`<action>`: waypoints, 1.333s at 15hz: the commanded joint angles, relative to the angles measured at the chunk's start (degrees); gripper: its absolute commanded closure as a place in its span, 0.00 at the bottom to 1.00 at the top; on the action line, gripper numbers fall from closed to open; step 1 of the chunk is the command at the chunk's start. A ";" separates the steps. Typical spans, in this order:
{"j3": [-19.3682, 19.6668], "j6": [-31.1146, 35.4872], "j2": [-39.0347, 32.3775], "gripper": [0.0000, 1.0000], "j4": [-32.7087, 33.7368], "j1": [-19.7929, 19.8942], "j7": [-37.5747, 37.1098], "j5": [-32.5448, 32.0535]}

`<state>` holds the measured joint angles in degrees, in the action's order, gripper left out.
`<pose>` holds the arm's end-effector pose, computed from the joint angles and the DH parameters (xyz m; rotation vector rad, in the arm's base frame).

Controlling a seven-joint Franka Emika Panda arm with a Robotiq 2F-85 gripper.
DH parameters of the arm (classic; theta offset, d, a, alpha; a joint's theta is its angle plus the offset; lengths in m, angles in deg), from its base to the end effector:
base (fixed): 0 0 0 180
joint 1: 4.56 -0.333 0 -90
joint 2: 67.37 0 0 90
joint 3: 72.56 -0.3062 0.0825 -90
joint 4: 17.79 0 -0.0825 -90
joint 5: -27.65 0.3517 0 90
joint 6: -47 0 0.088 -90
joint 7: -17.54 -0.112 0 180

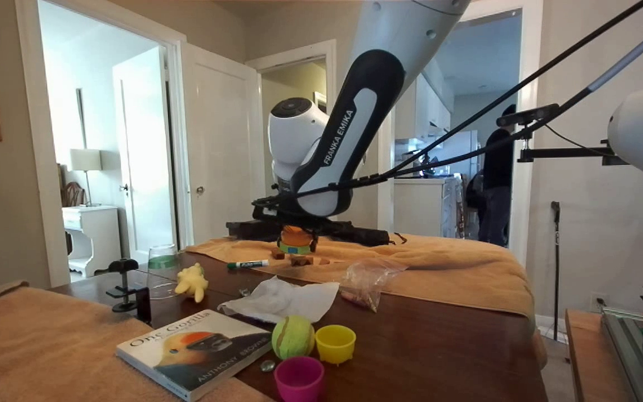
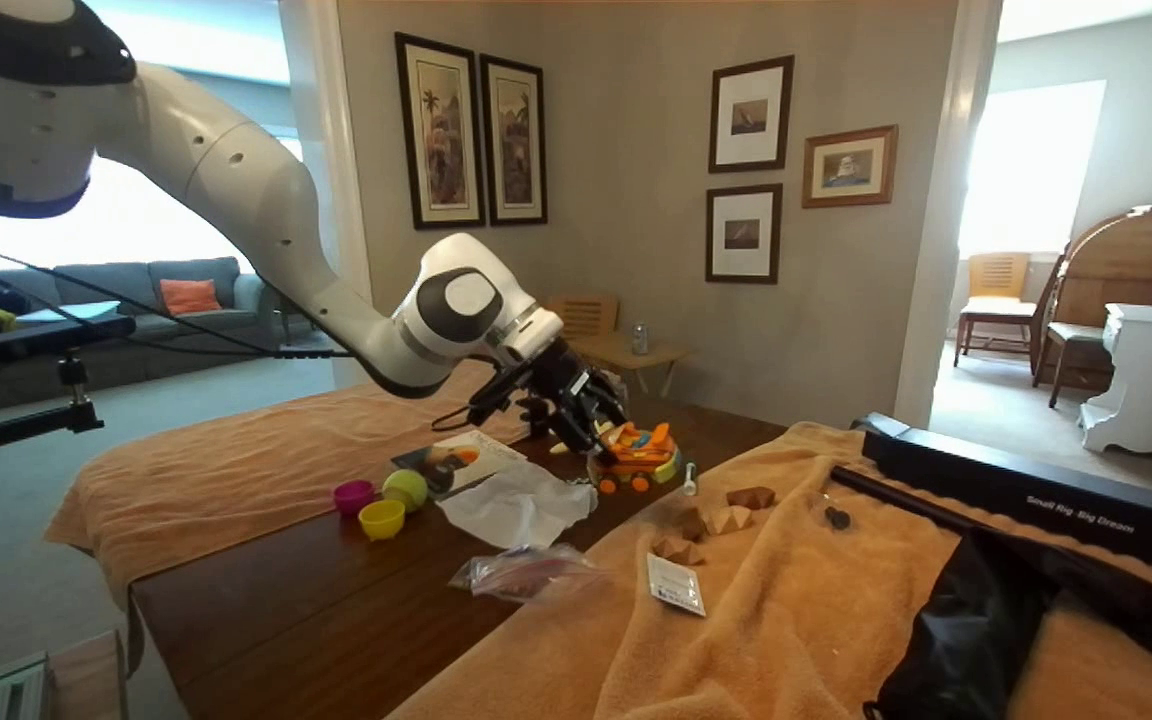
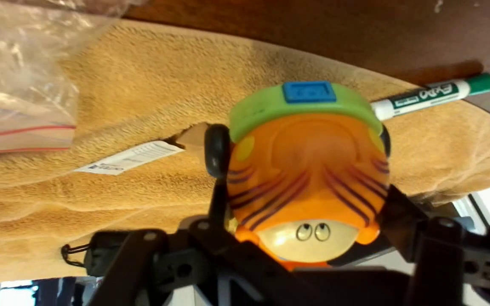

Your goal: Move the car toy slightly backward on the table

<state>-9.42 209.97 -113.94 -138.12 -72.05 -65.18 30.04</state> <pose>0.5855 0.0861 0.2696 2.3100 -1.4632 1.0147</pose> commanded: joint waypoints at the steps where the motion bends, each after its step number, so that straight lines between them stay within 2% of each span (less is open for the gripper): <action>1: 2.51 -5.84 3.75 0.39 -2.76 -4.97 -2.12 -0.42; 4: 2.69 -13.04 7.73 0.39 -2.90 -6.91 -5.97 0.13; 9: 0.77 -20.43 16.03 0.39 -2.06 -5.86 -12.40 -0.72; 13: -0.87 -20.16 20.84 0.39 -2.22 -4.13 -20.23 -1.27; 17: -2.75 -17.50 21.11 0.39 -2.63 -2.40 -30.73 -3.19; 18: -4.42 -19.31 21.05 0.39 -1.35 -0.47 -28.25 -5.43; 19: -5.23 -19.32 21.09 0.14 -1.31 0.28 -28.96 -6.46; 20: -6.12 -19.36 21.06 0.14 -1.30 1.11 -29.17 -7.26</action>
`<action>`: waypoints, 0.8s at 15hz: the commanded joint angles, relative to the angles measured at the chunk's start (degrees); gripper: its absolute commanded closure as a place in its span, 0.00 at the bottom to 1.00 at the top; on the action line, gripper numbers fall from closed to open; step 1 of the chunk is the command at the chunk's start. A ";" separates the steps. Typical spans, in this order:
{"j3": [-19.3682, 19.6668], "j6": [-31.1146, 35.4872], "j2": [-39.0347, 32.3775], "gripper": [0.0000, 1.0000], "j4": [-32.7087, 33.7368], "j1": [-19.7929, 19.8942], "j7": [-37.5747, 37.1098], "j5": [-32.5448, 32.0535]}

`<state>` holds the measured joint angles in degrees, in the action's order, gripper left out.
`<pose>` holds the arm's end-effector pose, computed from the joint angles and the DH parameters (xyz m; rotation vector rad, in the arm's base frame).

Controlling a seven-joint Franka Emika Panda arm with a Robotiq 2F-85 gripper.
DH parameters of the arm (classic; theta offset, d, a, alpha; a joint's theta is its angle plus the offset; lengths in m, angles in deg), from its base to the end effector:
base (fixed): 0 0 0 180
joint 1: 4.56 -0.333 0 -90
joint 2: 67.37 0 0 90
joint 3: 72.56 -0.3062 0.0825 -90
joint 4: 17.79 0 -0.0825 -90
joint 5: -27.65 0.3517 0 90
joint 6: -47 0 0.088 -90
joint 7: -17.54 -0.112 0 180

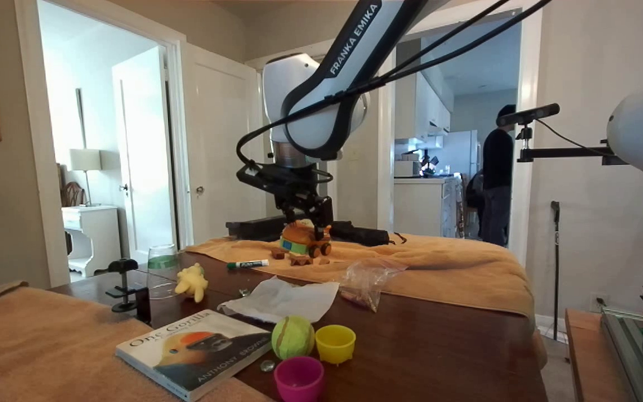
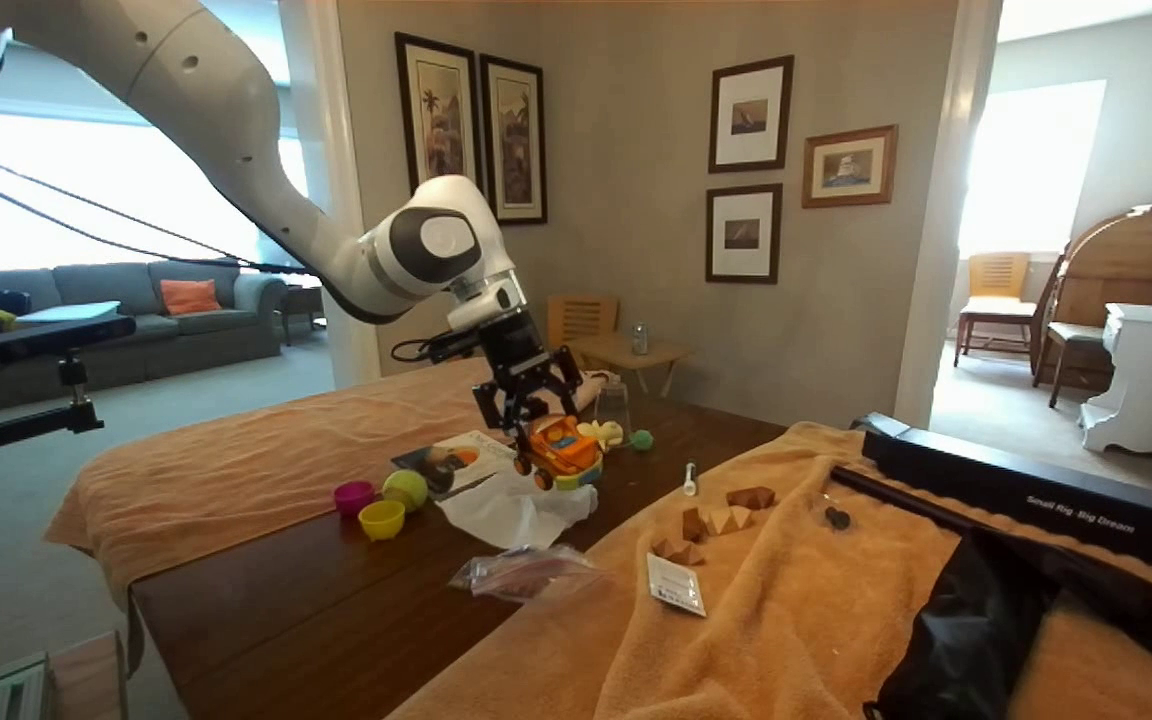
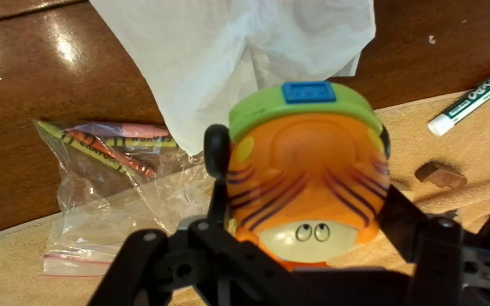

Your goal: Move the car toy slightly backward on the table

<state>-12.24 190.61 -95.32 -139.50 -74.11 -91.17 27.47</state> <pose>0.5500 0.1112 0.3121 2.0152 -2.1862 0.6450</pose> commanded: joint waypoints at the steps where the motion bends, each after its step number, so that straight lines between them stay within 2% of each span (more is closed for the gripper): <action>1: -3.91 -0.02 2.43 0.14 0.09 3.77 -3.24 -5.01; 5: -4.24 -0.02 2.43 0.14 0.12 4.22 -3.24 -5.14; 6: -4.27 -0.02 2.43 0.39 0.13 4.23 -3.24 -5.15; 12: -7.87 -6.90 4.64 0.39 0.53 6.54 -18.26 -6.91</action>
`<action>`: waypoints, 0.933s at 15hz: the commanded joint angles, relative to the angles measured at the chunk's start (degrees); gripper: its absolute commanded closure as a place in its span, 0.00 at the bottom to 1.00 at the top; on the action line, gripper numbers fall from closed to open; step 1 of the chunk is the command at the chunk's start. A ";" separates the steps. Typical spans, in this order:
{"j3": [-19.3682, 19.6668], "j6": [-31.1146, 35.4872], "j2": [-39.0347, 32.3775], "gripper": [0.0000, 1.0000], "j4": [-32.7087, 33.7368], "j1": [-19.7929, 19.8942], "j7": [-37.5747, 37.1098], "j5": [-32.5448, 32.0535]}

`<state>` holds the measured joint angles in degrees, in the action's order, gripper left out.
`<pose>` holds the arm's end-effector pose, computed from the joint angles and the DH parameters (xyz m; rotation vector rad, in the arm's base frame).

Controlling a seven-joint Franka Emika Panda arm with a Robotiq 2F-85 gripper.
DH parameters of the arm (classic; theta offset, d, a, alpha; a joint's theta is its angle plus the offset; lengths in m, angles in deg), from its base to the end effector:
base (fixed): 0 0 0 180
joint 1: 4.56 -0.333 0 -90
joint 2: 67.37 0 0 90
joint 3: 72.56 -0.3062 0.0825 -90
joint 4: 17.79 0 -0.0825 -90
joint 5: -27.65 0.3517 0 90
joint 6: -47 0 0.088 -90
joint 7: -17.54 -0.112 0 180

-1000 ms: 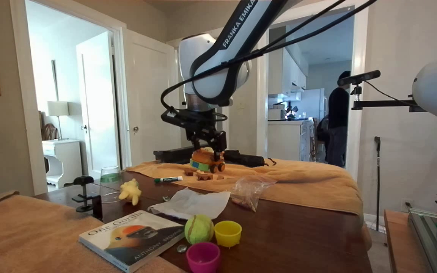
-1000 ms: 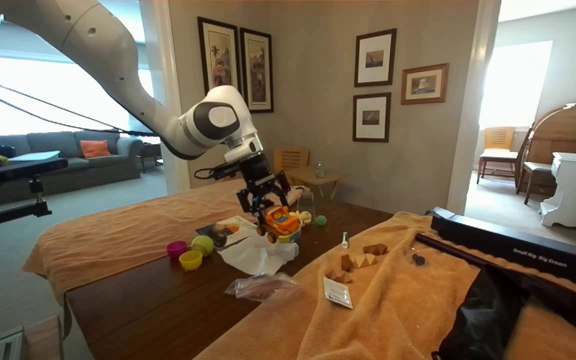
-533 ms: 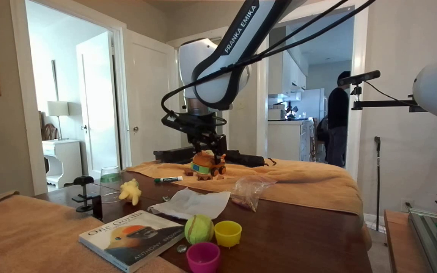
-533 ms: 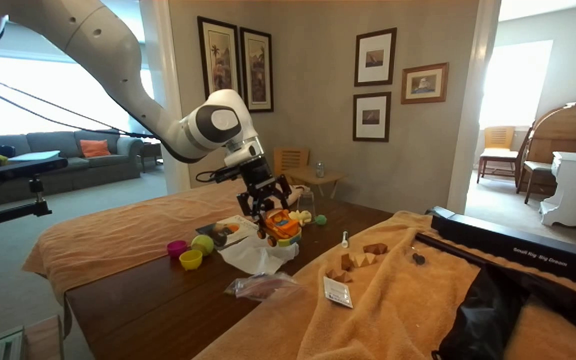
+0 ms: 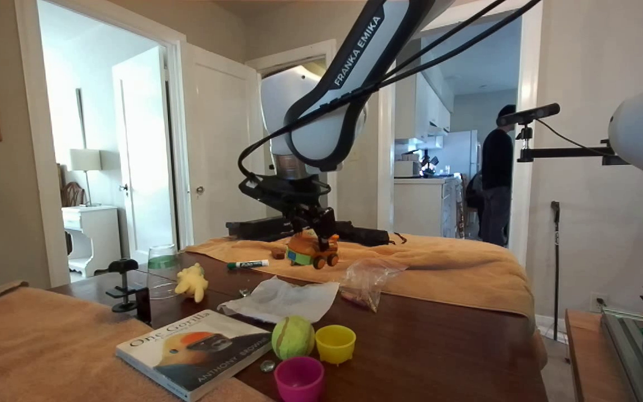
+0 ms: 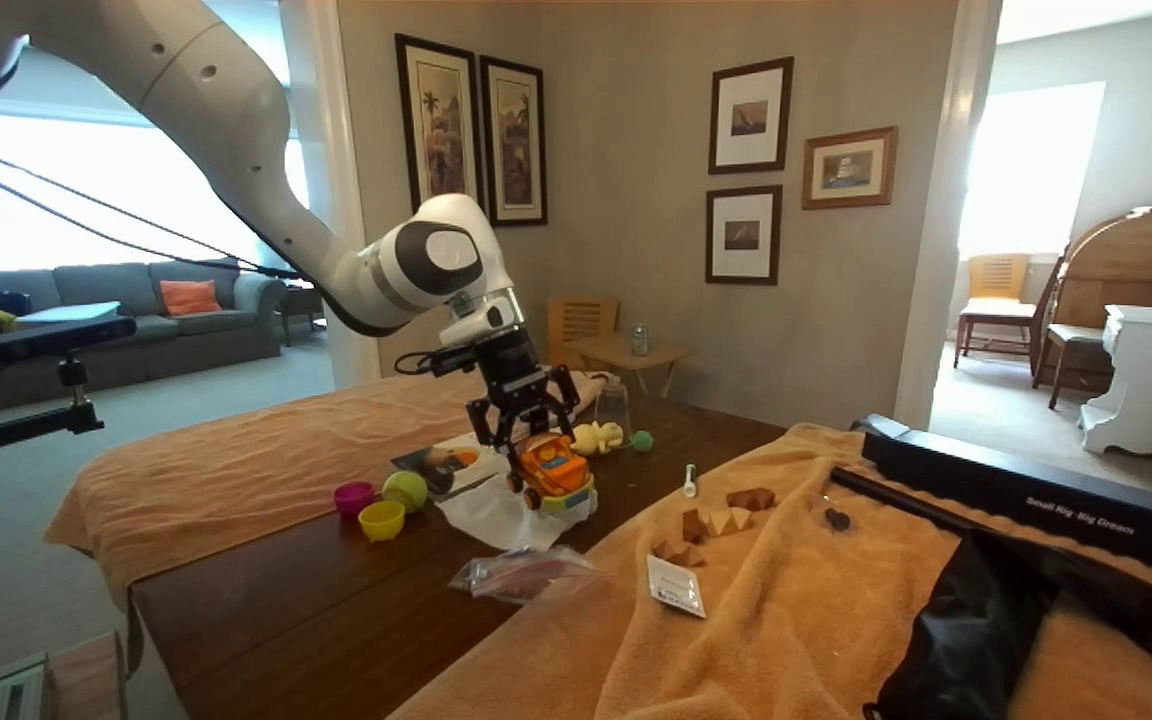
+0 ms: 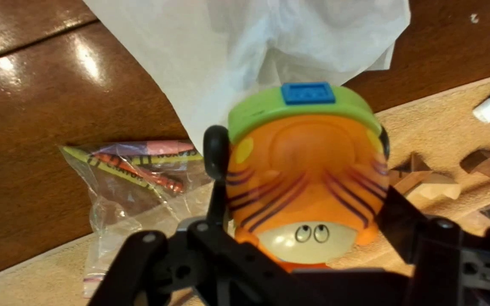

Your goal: Move the car toy slightly backward on the table

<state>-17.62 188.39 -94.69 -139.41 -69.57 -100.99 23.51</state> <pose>0.5453 0.1121 0.2925 1.8645 -2.2782 0.6168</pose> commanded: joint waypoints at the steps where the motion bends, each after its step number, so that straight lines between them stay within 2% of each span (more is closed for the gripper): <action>1: -3.32 -5.33 4.46 0.39 0.39 2.74 -11.08 -3.43; 4: -6.78 -9.10 5.82 0.39 1.55 6.14 -18.49 -4.66; 8: -13.30 -11.00 6.92 0.39 3.72 13.30 -29.43 -5.27; 14: -29.59 -14.45 6.39 0.39 9.54 31.55 -40.46 -2.90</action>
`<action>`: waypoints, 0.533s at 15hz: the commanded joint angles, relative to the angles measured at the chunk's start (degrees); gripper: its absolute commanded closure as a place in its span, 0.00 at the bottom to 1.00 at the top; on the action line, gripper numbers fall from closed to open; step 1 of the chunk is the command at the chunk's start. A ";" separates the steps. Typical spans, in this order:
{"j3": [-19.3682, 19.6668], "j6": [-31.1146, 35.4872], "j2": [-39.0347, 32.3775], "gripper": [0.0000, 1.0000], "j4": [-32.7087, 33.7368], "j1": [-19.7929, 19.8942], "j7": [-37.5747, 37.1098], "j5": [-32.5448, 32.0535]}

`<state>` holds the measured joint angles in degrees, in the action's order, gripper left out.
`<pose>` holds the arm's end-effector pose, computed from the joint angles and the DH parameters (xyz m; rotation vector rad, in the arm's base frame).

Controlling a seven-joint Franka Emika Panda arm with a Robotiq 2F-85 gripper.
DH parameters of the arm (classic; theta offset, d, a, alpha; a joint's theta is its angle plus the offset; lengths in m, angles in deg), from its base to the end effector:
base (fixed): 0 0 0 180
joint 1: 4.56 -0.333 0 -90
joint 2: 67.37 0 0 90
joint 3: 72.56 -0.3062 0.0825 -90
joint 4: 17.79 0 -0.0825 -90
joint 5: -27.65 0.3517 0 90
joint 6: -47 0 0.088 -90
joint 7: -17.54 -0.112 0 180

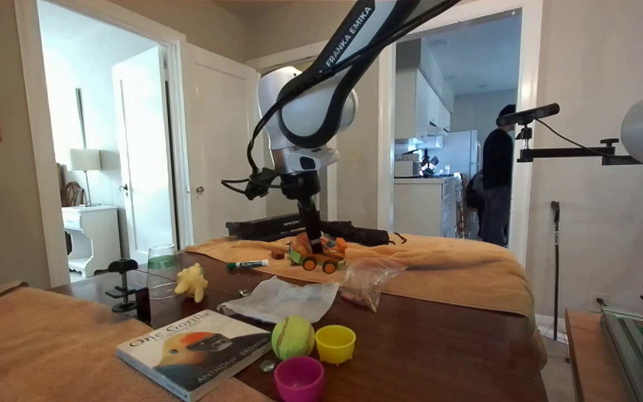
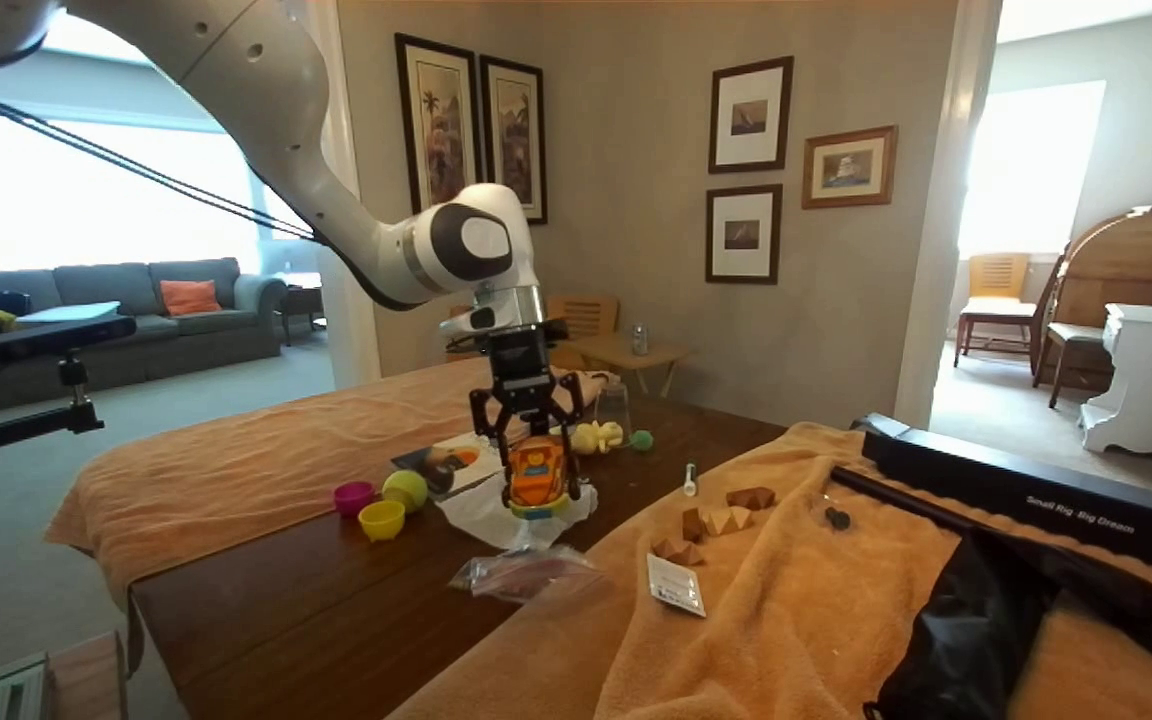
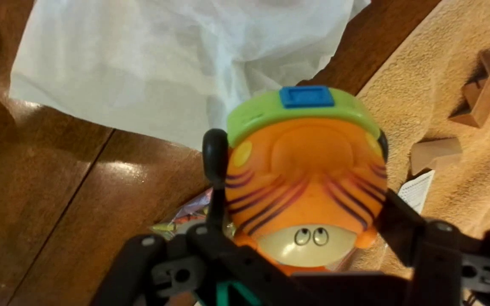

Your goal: Move the car toy slightly backward on the table

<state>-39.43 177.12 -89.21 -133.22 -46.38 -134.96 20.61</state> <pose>0.5588 0.0932 0.2962 1.0840 -2.7906 0.4246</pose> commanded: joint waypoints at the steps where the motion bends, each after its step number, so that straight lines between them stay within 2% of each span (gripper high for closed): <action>1: -10.83 -3.68 0.70 0.39 4.30 11.71 -8.08 -0.06; 2: -1.17 -3.53 -2.34 0.39 5.82 3.94 -3.37 7.09; 3: -3.47 -3.67 -2.01 0.39 5.98 6.36 -4.33 7.40; 4: -12.81 -4.59 -0.19 0.39 6.27 15.16 -8.67 3.14; 5: -1.81 -5.06 -3.15 0.39 7.21 5.89 -3.29 10.40; 6: -3.72 -5.87 -2.98 0.39 7.54 7.60 -3.97 10.64; 7: -13.73 -6.88 -0.98 0.39 7.61 16.69 -8.54 5.89; 8: -2.86 -7.11 -4.15 0.39 8.46 7.57 -3.26 13.08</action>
<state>-46.23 173.26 -90.74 -128.02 -35.79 -138.28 28.22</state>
